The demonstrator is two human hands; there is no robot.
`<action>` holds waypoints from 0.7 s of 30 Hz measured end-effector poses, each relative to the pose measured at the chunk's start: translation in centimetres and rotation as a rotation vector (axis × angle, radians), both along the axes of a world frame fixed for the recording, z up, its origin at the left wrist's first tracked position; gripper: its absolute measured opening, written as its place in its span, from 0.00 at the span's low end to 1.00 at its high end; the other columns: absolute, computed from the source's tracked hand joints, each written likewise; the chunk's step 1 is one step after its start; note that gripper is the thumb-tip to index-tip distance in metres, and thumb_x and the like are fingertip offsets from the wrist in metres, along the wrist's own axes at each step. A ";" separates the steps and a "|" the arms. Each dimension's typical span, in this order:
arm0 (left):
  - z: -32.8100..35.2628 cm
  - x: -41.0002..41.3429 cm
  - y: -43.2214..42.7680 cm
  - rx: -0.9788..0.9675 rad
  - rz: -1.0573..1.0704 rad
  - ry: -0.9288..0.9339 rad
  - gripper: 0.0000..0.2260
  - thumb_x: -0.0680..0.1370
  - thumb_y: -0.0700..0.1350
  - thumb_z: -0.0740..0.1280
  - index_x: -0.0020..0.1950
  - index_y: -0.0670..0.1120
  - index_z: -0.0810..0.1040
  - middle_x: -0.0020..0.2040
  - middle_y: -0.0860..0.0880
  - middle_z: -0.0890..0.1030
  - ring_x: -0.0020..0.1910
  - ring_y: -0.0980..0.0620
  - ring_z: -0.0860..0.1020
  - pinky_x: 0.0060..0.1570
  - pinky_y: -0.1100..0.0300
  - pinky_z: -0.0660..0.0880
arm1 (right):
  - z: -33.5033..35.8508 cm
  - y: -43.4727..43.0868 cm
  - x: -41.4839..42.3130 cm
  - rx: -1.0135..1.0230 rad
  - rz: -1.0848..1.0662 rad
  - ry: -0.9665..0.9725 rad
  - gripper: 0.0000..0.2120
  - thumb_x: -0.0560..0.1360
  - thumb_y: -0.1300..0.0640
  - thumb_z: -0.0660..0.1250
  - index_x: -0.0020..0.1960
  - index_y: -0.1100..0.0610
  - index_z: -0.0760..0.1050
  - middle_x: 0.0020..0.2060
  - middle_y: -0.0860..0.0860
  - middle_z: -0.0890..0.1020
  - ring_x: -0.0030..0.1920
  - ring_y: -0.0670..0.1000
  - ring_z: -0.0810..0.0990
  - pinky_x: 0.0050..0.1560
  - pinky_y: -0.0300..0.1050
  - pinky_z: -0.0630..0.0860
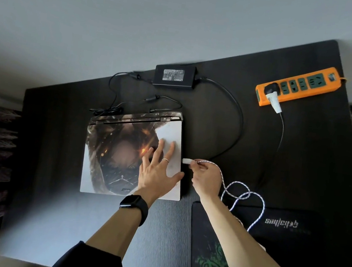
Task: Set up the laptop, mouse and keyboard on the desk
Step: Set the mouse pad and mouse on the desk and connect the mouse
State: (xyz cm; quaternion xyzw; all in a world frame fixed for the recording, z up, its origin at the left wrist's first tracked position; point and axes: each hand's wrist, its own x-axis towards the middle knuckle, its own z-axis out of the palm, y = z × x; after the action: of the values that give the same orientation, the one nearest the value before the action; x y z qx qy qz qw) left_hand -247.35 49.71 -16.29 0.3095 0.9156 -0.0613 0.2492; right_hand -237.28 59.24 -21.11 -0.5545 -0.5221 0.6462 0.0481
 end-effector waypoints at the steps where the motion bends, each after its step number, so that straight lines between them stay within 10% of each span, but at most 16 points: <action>1: 0.0 0.1 0.1 -0.001 0.004 -0.007 0.41 0.73 0.66 0.64 0.78 0.66 0.42 0.80 0.58 0.39 0.78 0.44 0.47 0.72 0.44 0.61 | 0.0 0.1 -0.1 -0.004 -0.009 -0.010 0.13 0.74 0.48 0.68 0.31 0.43 0.80 0.31 0.44 0.85 0.32 0.51 0.82 0.41 0.58 0.81; 10: -0.1 -0.4 0.5 -0.009 0.032 -0.064 0.41 0.73 0.66 0.66 0.77 0.66 0.42 0.80 0.58 0.40 0.77 0.42 0.47 0.74 0.48 0.58 | 0.4 0.7 -0.3 0.008 0.118 -0.057 0.14 0.76 0.51 0.67 0.32 0.52 0.78 0.30 0.48 0.83 0.36 0.55 0.84 0.44 0.53 0.80; 13: 0.2 -0.3 0.6 -0.026 0.047 -0.094 0.41 0.74 0.65 0.66 0.78 0.65 0.42 0.80 0.58 0.39 0.78 0.42 0.45 0.74 0.47 0.59 | 1.5 0.2 1.2 0.138 0.369 -0.071 0.05 0.76 0.54 0.67 0.49 0.53 0.79 0.40 0.46 0.84 0.46 0.49 0.82 0.49 0.45 0.75; 17: 0.2 -0.3 0.0 0.010 0.049 -0.083 0.40 0.76 0.63 0.66 0.79 0.62 0.43 0.80 0.57 0.39 0.78 0.41 0.45 0.74 0.47 0.59 | 2.4 -2.1 5.9 0.744 0.689 -0.133 0.18 0.71 0.58 0.74 0.60 0.58 0.77 0.52 0.53 0.82 0.53 0.57 0.79 0.54 0.50 0.77; 21: 0.0 2.8 -1.4 0.119 0.004 -0.050 0.36 0.77 0.56 0.66 0.80 0.56 0.51 0.81 0.52 0.47 0.78 0.43 0.51 0.76 0.48 0.57 | 2.2 -4.3 10.9 0.824 0.866 -0.248 0.30 0.59 0.65 0.78 0.60 0.56 0.76 0.58 0.54 0.79 0.53 0.56 0.79 0.50 0.48 0.80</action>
State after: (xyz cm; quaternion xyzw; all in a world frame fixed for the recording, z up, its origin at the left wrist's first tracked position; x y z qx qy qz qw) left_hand -244.58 48.30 -16.33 0.3233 0.9117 0.0017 0.2535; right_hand -226.33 54.96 -18.90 -0.2986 -0.9089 0.2826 -0.0695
